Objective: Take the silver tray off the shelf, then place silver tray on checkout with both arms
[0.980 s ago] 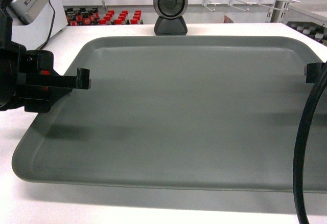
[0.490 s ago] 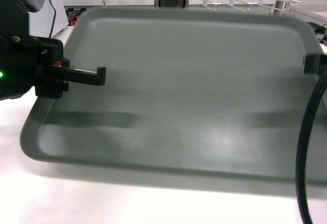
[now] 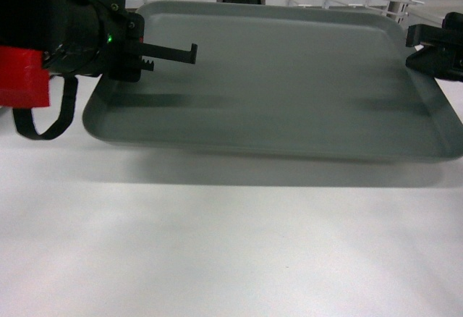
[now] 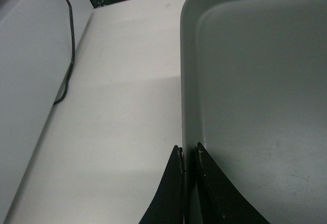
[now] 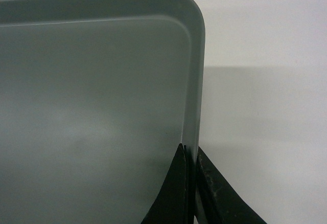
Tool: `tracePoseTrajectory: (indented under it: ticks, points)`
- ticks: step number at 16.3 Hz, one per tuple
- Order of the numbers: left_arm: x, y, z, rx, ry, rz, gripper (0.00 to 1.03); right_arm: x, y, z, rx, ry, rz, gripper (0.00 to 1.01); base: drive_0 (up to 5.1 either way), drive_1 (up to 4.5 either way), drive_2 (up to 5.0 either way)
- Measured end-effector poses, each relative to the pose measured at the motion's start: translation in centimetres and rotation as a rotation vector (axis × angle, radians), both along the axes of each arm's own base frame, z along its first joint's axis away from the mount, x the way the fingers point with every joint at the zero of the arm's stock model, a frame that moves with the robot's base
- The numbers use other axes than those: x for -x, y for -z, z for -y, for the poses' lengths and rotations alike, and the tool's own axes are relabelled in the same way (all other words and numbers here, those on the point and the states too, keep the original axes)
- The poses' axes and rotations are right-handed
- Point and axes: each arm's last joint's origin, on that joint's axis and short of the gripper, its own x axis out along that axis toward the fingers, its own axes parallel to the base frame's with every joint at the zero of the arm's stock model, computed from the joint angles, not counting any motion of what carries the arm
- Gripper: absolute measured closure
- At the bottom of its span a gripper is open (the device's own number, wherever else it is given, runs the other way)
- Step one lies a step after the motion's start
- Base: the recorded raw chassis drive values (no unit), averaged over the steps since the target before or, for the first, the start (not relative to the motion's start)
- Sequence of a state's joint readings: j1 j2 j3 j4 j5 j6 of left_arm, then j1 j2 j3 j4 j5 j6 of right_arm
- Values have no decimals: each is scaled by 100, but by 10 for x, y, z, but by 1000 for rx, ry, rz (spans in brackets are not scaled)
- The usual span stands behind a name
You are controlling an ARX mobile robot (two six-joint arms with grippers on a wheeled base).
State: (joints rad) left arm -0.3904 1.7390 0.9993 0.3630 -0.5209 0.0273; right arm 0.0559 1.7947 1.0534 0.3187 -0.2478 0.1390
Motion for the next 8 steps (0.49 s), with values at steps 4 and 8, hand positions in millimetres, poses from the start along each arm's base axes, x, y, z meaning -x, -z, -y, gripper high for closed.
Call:
tracePoseTrajectory:
  ticks: [4, 8]
  points:
    - [-41, 19, -1, 73, -45, -171, 100, -65, 4, -5, 124, -55, -92, 99, 0, 0, 0]
    - [-55, 32, 3, 46, -33, -200, 99, -71, 24, -9, 196, -25, -182, 84, 0, 0, 0]
